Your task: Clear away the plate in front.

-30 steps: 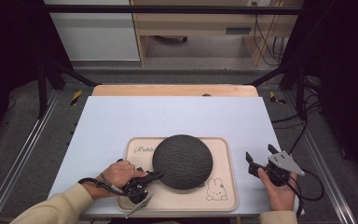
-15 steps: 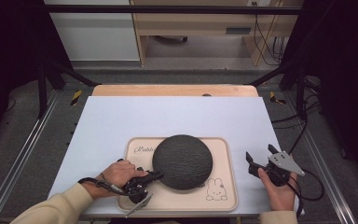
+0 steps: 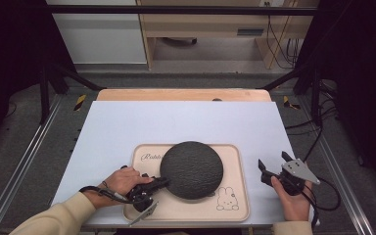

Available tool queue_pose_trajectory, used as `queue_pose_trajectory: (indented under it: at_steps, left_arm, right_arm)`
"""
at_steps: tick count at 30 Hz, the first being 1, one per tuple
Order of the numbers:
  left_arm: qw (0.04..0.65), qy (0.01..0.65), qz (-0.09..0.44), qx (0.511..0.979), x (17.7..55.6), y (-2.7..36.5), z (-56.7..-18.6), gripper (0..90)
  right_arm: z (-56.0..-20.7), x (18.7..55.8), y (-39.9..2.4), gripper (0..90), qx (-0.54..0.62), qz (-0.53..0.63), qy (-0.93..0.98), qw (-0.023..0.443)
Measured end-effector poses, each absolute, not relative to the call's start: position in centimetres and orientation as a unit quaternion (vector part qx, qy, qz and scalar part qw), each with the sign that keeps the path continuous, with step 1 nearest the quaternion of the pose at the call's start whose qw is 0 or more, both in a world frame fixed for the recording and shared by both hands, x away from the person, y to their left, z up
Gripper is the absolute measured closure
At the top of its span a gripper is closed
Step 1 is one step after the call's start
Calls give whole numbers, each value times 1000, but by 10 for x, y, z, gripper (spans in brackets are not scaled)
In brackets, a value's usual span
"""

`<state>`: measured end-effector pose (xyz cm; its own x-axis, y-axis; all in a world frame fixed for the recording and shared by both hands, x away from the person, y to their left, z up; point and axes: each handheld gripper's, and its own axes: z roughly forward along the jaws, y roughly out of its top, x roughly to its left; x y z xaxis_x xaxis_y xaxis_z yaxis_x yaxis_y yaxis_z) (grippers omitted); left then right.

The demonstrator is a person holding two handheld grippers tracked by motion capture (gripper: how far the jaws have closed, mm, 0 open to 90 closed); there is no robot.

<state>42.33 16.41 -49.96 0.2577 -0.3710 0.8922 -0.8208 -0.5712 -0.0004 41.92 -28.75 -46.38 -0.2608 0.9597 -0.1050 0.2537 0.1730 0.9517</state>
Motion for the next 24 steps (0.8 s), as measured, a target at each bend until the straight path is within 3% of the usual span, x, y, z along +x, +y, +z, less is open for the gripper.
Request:
queue_pose_trajectory:
  at_steps: [24]
  left_arm:
    - [243, -370, 482, 756, 421, 190, -491, 698]
  right_arm:
    - [-463, 419, -287, 135, 460, 448, 656, 397]
